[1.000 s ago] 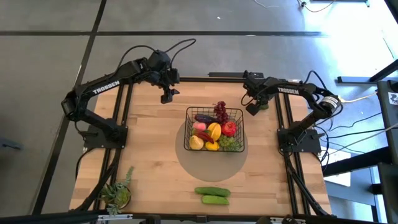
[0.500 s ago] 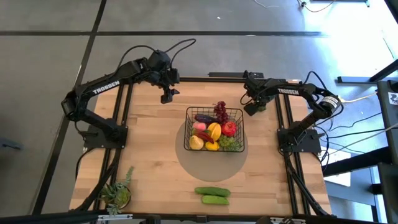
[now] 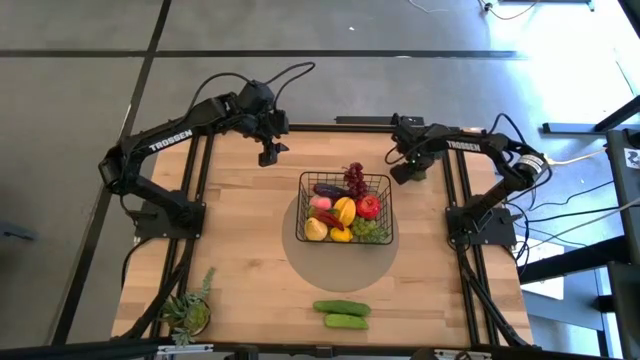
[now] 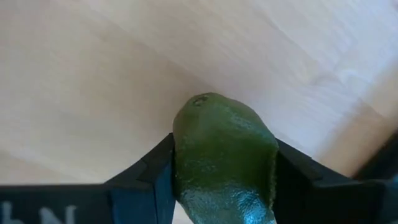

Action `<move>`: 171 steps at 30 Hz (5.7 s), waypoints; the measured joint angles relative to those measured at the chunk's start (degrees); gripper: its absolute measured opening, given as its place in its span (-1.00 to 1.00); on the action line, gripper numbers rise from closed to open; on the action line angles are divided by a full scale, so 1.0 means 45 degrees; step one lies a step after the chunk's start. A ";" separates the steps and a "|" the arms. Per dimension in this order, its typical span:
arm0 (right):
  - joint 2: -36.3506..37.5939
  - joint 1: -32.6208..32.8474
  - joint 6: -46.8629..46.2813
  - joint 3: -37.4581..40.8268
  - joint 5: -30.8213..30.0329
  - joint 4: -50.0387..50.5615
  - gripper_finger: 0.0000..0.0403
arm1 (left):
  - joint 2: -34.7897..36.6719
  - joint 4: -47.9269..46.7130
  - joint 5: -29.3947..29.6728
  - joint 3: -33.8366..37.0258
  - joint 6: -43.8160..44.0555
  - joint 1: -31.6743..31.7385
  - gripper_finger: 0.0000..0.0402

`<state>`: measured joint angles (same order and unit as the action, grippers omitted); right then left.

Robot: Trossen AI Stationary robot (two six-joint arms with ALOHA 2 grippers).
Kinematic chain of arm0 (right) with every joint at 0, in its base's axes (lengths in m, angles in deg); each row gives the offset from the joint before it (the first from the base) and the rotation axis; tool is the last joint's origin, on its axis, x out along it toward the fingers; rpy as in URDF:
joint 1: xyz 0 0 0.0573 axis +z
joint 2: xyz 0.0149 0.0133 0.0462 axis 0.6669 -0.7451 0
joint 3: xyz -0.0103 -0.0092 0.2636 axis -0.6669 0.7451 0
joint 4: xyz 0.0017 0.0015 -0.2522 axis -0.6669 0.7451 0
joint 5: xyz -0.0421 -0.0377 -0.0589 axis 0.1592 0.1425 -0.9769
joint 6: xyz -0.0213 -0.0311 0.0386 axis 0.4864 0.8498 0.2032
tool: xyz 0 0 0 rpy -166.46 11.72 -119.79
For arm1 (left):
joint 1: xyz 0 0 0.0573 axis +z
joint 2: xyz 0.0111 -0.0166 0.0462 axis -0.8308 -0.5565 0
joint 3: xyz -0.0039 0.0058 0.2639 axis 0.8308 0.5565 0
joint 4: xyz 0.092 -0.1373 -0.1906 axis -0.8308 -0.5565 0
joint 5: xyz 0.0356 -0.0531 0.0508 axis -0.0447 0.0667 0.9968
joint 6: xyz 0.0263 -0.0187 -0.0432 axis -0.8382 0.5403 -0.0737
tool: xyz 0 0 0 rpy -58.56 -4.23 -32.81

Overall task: Build produce basket
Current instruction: Put the green lime into the black wire basket, then put the top green cucumber into the black wire basket

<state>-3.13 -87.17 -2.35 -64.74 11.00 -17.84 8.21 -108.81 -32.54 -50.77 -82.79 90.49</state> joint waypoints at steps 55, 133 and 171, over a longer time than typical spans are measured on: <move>0.0019 1.0421 -0.7476 -1.0193 0.1914 0.3562 -0.15 | 0.0000 0.0015 -0.0001 0.0005 0.0000 0.0000 0.16; -0.2982 0.9421 -0.6490 -0.6424 0.4968 -0.0877 0.24 | 0.0005 -0.0015 -0.0015 0.0005 0.0313 -0.0306 0.16; 0.0216 1.4809 -0.4940 -0.6449 0.4716 -0.2269 0.25 | 0.0729 -0.1023 -0.3911 0.0010 -0.0430 -0.0475 0.16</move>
<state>-2.15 -20.53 -24.58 -93.76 32.22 -28.05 11.49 -113.42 -50.14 -50.72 -84.72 88.35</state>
